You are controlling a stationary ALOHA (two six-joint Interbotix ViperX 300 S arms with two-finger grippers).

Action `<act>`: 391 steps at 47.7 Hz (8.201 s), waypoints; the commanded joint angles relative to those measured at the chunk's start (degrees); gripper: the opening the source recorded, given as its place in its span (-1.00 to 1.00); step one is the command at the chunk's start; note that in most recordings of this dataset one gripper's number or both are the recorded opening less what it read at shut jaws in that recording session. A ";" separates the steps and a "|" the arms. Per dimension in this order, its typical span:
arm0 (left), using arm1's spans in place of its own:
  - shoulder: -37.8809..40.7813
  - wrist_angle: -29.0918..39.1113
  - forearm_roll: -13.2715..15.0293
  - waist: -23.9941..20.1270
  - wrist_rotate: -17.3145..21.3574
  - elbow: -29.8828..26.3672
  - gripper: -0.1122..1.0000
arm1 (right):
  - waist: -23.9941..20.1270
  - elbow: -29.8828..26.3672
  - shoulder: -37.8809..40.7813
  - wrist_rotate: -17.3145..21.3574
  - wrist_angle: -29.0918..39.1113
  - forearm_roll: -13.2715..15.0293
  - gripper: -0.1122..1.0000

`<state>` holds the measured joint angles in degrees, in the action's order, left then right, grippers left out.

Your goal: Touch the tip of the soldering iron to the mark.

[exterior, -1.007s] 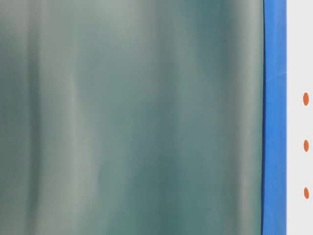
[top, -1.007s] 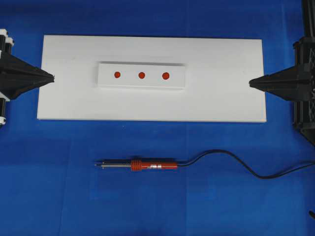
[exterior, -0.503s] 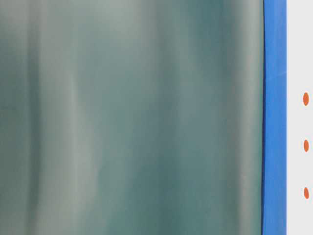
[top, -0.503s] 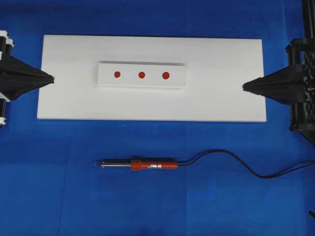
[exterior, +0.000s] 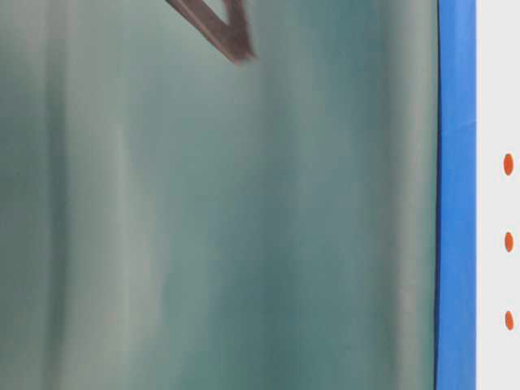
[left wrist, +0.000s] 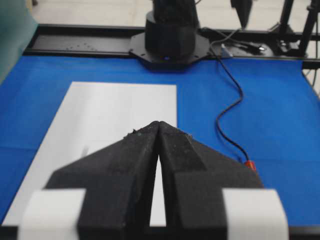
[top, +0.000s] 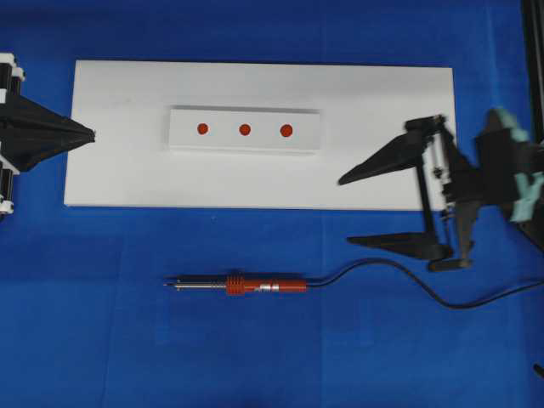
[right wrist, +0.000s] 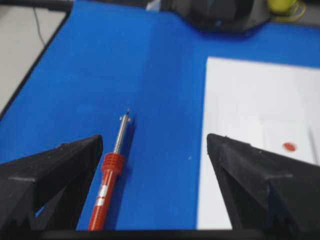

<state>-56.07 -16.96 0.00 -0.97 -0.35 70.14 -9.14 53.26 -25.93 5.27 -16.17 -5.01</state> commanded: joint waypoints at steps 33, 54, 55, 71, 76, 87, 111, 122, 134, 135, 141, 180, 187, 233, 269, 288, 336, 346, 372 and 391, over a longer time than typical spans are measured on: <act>-1.76 -0.26 -0.18 -0.44 0.53 1.05 -0.80 | -10.81 -12.83 36.21 -0.70 -19.60 -19.51 0.71; -1.67 -0.26 -0.09 -0.44 0.44 1.14 -0.80 | -12.66 -18.98 48.25 -0.70 -19.86 -23.55 0.71; -1.67 -0.26 -0.09 -0.44 0.44 1.14 -0.80 | -12.74 -19.07 48.52 -0.70 -19.86 -23.64 0.70; -1.67 -0.26 -0.09 -0.44 0.26 1.05 -0.80 | -12.74 -18.54 48.69 -2.02 -19.95 -24.70 -0.33; -1.67 -0.35 -0.09 -0.44 0.26 1.14 -0.80 | -12.74 -18.54 48.69 -2.29 -19.69 -24.70 -0.69; -1.58 -0.26 -0.09 -0.44 0.26 1.14 -0.80 | -12.57 -18.72 48.34 -2.46 -19.69 -24.70 -0.69; -1.49 -0.35 -0.09 -0.53 -0.09 1.14 -0.80 | -10.20 -16.88 28.65 -9.67 -5.27 -24.79 -0.69; -1.58 -0.53 -0.09 -0.44 -0.18 1.14 -0.80 | -8.26 -17.40 20.92 -13.54 2.72 -24.79 -0.69; -1.67 -0.70 -0.09 -0.44 -0.26 1.14 -0.80 | -6.86 -17.75 19.78 -14.94 5.45 -24.43 -0.69; -1.67 -0.70 -0.09 -0.44 -0.26 1.14 -0.80 | -6.59 -17.75 19.78 -15.03 5.62 -24.35 -0.69; -1.67 -0.70 -0.09 -0.44 -0.35 1.14 -0.80 | -3.78 -17.75 19.25 -16.79 7.82 -23.29 -0.69; -1.32 -0.70 -0.09 -0.44 -0.44 1.14 -0.80 | 21.88 -20.21 16.70 -33.13 22.76 -20.92 -0.69; -1.23 -0.70 -0.09 -0.44 -0.44 1.14 -0.80 | 22.94 -20.30 16.61 -33.22 23.64 -20.92 -0.69; -1.23 -0.70 -0.09 -0.44 -0.44 1.14 -0.80 | 26.72 -23.38 18.98 -31.20 42.19 -14.50 -0.69; -1.23 -0.70 -0.09 -0.44 -0.44 1.14 -0.80 | 26.72 -23.29 18.98 -31.20 41.66 -14.50 -0.69; -1.23 -0.70 -0.09 -0.44 -0.44 1.14 -0.80 | 25.93 -24.61 22.59 -31.11 40.52 -14.50 -0.69; -1.23 -0.62 -0.18 -0.44 -0.44 1.58 -0.80 | 25.14 -27.51 31.82 -31.11 36.39 -14.50 -0.69; -1.23 -0.53 -0.09 -0.44 -0.44 1.49 -0.80 | 25.14 -27.51 31.90 -31.11 36.56 -14.50 -0.69; -1.23 -0.70 -0.09 -0.44 -0.44 1.49 -0.80 | 25.14 -27.60 31.90 -31.11 36.83 -14.50 -0.69; -1.23 -0.70 -0.18 -0.44 -0.44 1.58 -0.80 | 25.14 -27.60 31.90 -30.67 37.00 -14.50 -0.69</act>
<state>-57.83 -17.05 0.00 -1.32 -0.79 72.25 15.91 27.07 6.68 -25.66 20.83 -19.51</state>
